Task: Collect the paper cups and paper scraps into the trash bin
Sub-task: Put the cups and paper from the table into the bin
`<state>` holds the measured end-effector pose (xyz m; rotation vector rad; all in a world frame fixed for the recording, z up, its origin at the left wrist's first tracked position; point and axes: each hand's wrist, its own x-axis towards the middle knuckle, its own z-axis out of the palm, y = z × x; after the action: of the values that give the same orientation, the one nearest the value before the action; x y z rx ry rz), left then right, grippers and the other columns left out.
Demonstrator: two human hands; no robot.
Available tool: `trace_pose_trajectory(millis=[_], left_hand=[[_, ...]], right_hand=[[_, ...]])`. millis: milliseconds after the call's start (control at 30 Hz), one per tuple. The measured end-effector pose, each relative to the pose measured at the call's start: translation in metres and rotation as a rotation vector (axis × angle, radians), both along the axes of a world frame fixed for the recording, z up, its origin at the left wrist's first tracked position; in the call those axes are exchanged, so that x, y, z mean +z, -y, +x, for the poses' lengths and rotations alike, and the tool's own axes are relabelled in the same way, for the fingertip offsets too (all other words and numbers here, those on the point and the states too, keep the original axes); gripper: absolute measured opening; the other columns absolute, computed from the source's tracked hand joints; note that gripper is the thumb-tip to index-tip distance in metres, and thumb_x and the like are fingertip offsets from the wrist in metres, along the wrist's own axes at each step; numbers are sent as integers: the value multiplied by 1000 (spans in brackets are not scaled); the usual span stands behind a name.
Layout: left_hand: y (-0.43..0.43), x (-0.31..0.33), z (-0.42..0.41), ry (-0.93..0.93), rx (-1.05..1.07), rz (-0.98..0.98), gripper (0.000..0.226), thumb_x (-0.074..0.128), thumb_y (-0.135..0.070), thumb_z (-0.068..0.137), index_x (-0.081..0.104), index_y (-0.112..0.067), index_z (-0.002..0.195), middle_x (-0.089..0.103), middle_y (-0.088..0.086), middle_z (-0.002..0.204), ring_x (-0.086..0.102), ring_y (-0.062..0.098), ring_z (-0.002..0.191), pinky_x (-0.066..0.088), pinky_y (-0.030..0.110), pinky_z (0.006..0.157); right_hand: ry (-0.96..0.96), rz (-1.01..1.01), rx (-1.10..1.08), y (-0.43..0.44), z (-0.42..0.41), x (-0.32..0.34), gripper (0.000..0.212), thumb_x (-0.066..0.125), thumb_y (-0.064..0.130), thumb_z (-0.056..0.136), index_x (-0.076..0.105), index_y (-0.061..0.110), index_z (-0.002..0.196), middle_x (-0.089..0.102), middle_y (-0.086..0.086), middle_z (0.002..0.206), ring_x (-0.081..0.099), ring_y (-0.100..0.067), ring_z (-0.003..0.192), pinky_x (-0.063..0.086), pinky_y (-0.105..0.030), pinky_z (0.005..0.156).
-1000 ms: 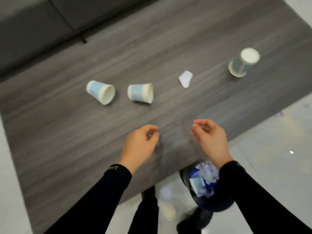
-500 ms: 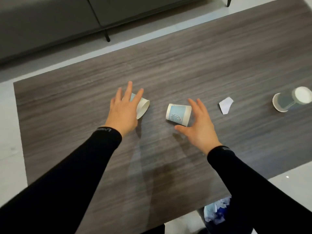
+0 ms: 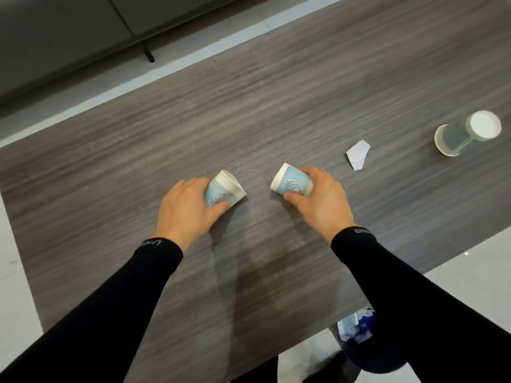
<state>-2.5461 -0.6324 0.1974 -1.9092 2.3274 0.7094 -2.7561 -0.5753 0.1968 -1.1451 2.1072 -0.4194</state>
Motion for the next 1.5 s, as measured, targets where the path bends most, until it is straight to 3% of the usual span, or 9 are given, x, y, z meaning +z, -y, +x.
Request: trace_pose_trajectory(millis=[100, 200, 433, 600, 767, 1000, 1100, 1233, 1500], left_hand=[[-16, 10, -11, -126, 62, 1, 22, 67, -40, 77, 57, -21, 79, 50, -10, 68, 47, 19, 77, 28, 27, 59], [-41, 19, -35, -209, 69, 32, 20, 67, -34, 77, 52, -23, 70, 48, -13, 61, 48, 19, 72, 26, 22, 53], [-125, 42, -120, -422, 97, 179, 24, 70, -38, 75, 65, -22, 92, 64, -7, 79, 59, 20, 79, 40, 29, 67], [-200, 45, -173, -428, -26, 283, 26, 68, -40, 78, 64, -24, 98, 70, -7, 88, 62, 17, 82, 47, 28, 68], [-271, 10, -206, -274, -208, 440, 18, 65, -29, 80, 65, -22, 96, 70, 0, 93, 63, 24, 89, 47, 31, 74], [-330, -56, -227, -22, -278, 556, 41, 72, -36, 74, 58, -16, 107, 64, 5, 106, 60, 23, 98, 36, 24, 71], [-340, -73, -230, -9, -232, 604, 70, 75, -40, 70, 46, -15, 128, 57, 6, 124, 53, 26, 115, 41, 29, 86], [-337, -69, -237, 134, -251, 593, 60, 60, -34, 85, 39, -12, 137, 51, 11, 135, 47, 28, 123, 39, 35, 98], [-287, -4, -259, -58, -145, 398, 31, 58, -26, 87, 62, -17, 116, 69, -1, 112, 63, 19, 103, 47, 30, 92]], right_hand=[[42, -1, -106, -22, -11, 14, 43, 72, 30, 76, 60, 22, 117, 66, -2, 108, 60, -23, 102, 48, -36, 88], [133, -10, -267, -57, -31, 25, 34, 74, 29, 75, 64, 24, 107, 65, 9, 85, 62, -16, 86, 49, -28, 75], [219, -52, -504, -162, -77, 47, 24, 74, 27, 75, 57, 31, 91, 61, 19, 72, 58, 4, 68, 42, -2, 55], [188, 15, -664, -259, -113, 43, 18, 72, 29, 76, 60, 28, 89, 64, 13, 73, 60, 0, 65, 41, -4, 48], [229, 182, -789, -349, -131, 4, 22, 72, 27, 74, 63, 18, 93, 69, 0, 82, 65, -19, 77, 51, -27, 66], [331, 271, -782, -394, -137, -60, 36, 76, 25, 71, 62, 12, 102, 67, -4, 88, 64, -22, 80, 52, -30, 72], [381, 291, -698, -401, -142, -77, 57, 79, 34, 66, 58, 11, 114, 68, -7, 103, 65, -24, 92, 54, -36, 81], [416, 297, -690, -403, -159, -73, 66, 69, 28, 81, 44, 8, 139, 57, -8, 134, 55, -25, 120, 43, -32, 99], [294, 130, -589, -342, -215, -17, 35, 64, 27, 85, 61, 15, 118, 65, 0, 100, 63, -19, 93, 46, -23, 80]])
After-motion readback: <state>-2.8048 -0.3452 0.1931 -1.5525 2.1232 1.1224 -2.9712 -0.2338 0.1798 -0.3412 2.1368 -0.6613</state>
